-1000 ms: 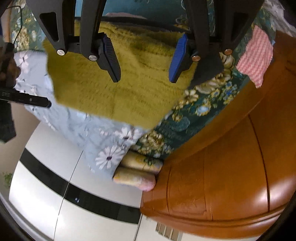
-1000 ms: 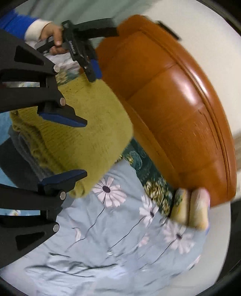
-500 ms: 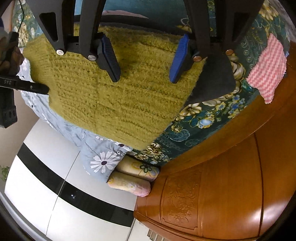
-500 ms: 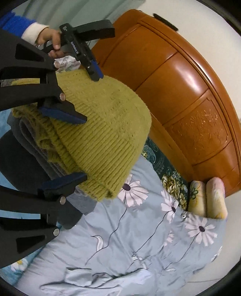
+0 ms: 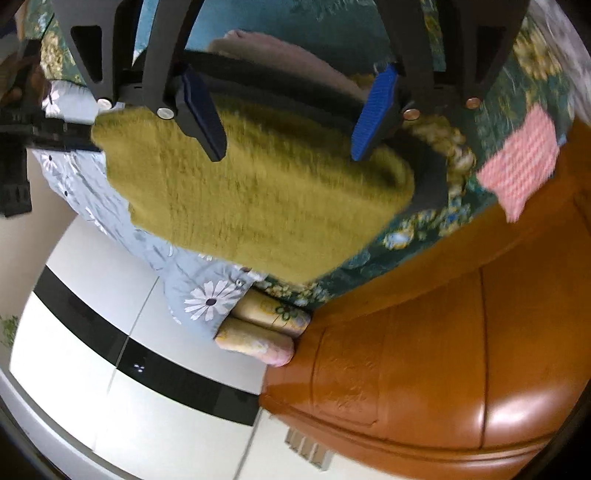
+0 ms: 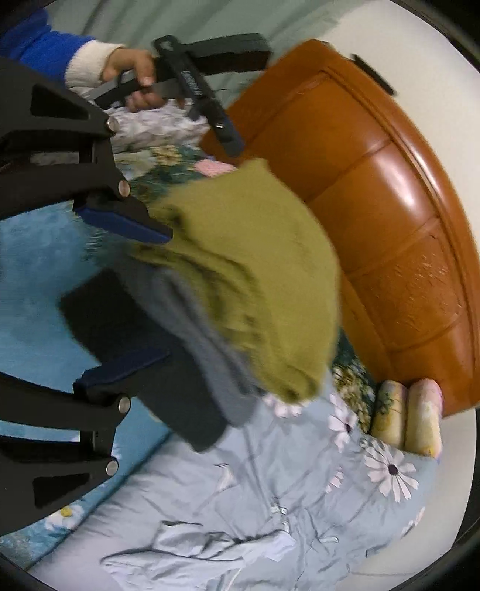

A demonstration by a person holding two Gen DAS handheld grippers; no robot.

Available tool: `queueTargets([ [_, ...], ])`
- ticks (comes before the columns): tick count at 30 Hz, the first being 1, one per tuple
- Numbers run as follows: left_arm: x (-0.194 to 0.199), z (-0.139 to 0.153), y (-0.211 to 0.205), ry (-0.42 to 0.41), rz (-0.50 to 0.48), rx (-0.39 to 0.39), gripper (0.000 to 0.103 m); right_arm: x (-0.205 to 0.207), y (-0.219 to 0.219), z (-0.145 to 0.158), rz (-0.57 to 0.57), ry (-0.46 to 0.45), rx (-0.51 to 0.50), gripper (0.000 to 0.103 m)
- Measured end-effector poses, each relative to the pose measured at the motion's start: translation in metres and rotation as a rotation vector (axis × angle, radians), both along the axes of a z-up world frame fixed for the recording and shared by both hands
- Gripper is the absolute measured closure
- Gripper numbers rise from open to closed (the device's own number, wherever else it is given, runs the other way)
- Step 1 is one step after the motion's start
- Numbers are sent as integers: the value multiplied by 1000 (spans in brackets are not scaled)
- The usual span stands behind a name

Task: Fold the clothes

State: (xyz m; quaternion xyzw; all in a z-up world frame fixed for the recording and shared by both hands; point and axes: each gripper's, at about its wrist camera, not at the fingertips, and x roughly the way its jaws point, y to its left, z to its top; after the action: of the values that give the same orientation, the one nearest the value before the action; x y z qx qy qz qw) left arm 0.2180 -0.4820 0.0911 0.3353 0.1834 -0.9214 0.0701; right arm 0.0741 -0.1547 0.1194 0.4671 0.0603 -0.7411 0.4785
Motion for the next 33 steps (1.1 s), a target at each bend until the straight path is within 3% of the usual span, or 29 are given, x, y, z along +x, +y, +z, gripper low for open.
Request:
queueTargets([
  [5, 9, -25, 18, -61, 18, -2, 21, 24, 0, -18, -3, 35, 78, 40],
  [9, 17, -38, 37, -68, 40, -28, 10, 36, -1, -24, -4, 67, 81, 24],
  [17, 20, -55, 50, -66, 65, 22, 0, 54, -9, -37, -4, 111, 132, 21],
  [19, 21, -56, 52, -56, 67, 35, 0, 57, -11, -39, -15, 124, 144, 6],
  [20, 22, -55, 52, -53, 70, 33, 0, 59, -11, -39, -20, 131, 145, 5],
  [26, 25, -56, 55, -52, 81, -9, 0, 63, -13, -41, -54, 164, 163, 4],
  [33, 31, -61, 52, -30, 52, 62, 0, 68, -19, -43, -78, 208, 172, 3],
])
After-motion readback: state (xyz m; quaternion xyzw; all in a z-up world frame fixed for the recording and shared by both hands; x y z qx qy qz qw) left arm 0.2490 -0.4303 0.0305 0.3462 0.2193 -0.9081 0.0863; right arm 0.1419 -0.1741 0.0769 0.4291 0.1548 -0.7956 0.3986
